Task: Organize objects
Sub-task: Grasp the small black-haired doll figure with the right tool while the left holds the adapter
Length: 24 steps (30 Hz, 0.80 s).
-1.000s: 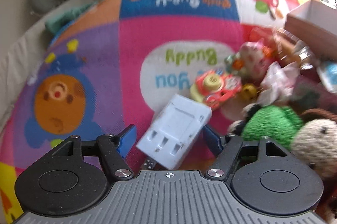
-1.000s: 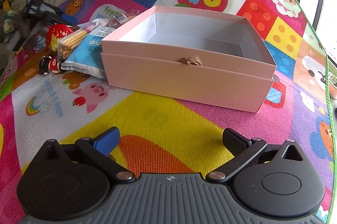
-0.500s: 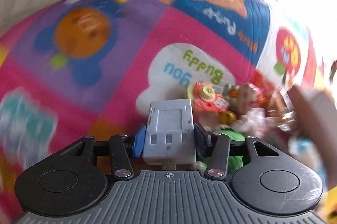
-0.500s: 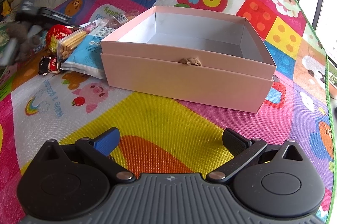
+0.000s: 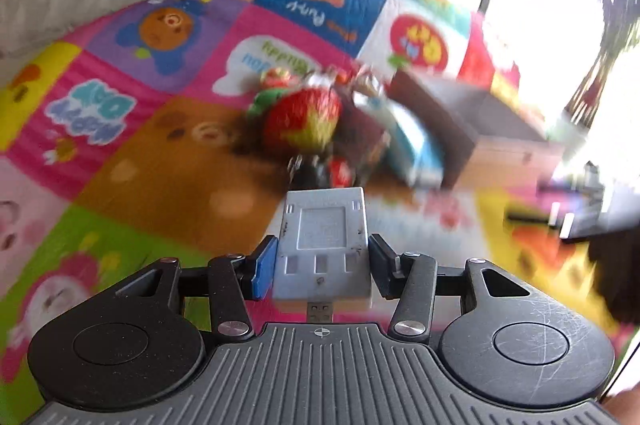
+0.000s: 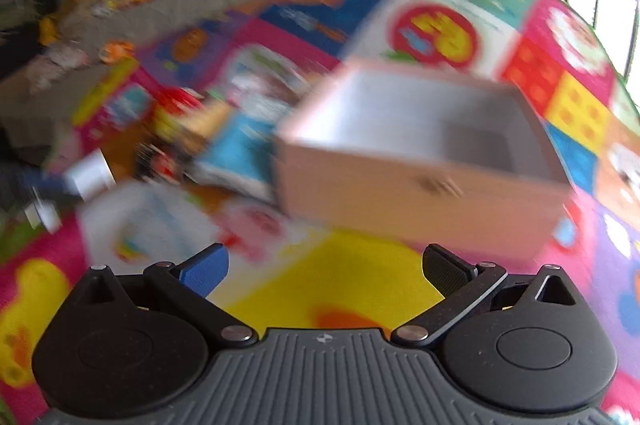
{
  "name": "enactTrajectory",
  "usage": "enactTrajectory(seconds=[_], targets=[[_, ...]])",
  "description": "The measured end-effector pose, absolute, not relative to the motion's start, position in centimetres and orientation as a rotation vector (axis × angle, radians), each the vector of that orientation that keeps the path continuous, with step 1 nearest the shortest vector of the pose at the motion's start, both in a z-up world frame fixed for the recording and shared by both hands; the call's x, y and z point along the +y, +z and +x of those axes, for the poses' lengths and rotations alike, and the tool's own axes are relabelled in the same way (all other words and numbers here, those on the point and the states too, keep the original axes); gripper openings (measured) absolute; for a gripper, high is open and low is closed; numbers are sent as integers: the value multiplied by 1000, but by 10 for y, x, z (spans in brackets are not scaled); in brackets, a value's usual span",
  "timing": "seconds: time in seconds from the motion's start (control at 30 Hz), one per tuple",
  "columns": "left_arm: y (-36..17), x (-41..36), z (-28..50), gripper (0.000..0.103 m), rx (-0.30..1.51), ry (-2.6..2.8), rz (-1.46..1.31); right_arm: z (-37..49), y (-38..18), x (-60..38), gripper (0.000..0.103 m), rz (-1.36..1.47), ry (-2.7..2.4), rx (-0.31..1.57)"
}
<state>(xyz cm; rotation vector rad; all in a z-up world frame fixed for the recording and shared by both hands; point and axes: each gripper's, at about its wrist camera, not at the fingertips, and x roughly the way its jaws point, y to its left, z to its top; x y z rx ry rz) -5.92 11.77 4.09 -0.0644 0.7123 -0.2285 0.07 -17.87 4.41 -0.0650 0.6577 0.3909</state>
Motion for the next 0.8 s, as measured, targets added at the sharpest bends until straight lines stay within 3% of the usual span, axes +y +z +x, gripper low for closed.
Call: enactTrajectory(seconds=[0.17,0.47,0.53,0.6,0.63,0.7,0.8], targets=[[40,138,-83,53,695,-171,-116,20,72,-126,87,31,654,704],[21,142,-86,53,715,-219,-175,83,49,-22,84,106,490,918],[19,144,-87,53,715,-220,-192,92,42,-13,80,102,450,940],[19,145,-88,53,713,-218,-205,94,34,-9,52,49,439,949],[19,146,-89,53,711,-216,-212,92,35,-10,46,24,437,942],[20,145,-91,53,709,-215,-217,84,36,-23,20,11,486,962],[20,140,-92,53,718,-216,-209,64,42,-49,15,2,535,965]])
